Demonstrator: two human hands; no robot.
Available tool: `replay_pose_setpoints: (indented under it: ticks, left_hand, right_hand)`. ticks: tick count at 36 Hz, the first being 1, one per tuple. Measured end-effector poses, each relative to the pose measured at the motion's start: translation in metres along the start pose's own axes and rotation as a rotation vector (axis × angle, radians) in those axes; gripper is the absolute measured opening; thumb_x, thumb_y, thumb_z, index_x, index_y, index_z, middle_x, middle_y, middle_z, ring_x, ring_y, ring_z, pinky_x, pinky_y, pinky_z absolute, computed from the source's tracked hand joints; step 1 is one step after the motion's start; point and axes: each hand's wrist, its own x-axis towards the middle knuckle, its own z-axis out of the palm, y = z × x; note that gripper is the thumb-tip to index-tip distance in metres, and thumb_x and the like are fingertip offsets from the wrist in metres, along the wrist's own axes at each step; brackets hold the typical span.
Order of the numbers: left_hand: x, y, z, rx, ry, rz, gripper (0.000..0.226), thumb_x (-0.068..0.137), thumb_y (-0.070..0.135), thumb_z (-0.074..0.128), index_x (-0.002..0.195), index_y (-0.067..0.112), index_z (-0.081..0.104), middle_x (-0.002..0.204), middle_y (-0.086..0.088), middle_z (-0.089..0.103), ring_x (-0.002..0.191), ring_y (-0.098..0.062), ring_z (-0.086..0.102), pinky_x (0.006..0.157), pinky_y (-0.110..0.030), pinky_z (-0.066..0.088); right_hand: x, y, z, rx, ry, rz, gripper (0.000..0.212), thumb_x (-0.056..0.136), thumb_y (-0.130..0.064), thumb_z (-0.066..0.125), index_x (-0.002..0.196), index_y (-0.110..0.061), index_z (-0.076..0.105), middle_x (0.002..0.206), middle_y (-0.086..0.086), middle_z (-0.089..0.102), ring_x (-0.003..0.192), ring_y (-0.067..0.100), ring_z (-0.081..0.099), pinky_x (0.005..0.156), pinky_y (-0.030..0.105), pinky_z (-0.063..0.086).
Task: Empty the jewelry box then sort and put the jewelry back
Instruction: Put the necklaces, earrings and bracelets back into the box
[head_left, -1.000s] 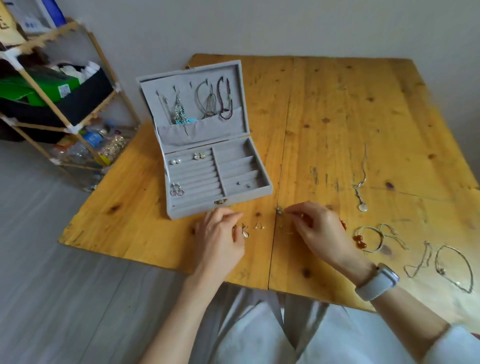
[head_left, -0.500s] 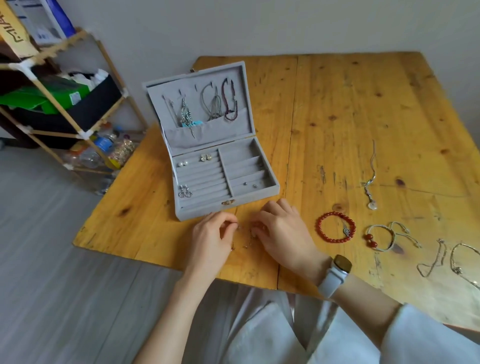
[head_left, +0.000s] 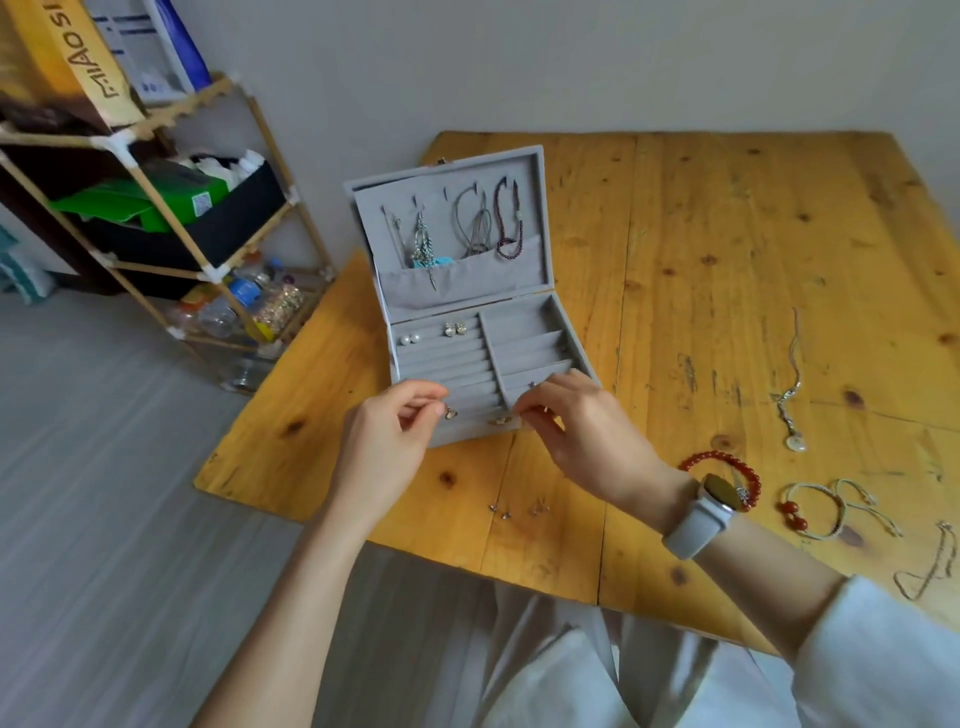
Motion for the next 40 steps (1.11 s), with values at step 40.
replay_pose_setpoints:
  ticks: [40]
  left_hand:
    - [0.101, -0.006, 0.025, 0.349, -0.391, -0.168, 0.013, 0.087, 0.020, 0.063, 0.096, 0.021, 0.072, 0.087, 0.002, 0.065, 0.080, -0.014, 0.056, 0.068, -0.023, 0.044]
  right_hand:
    - [0.101, 0.031, 0.033, 0.215, -0.287, 0.304, 0.013, 0.085, -0.008, 0.060, 0.089, -0.006, 0.072, 0.083, 0.003, 0.067, 0.079, 0.011, 0.056, 0.075, 0.027, 0.046]
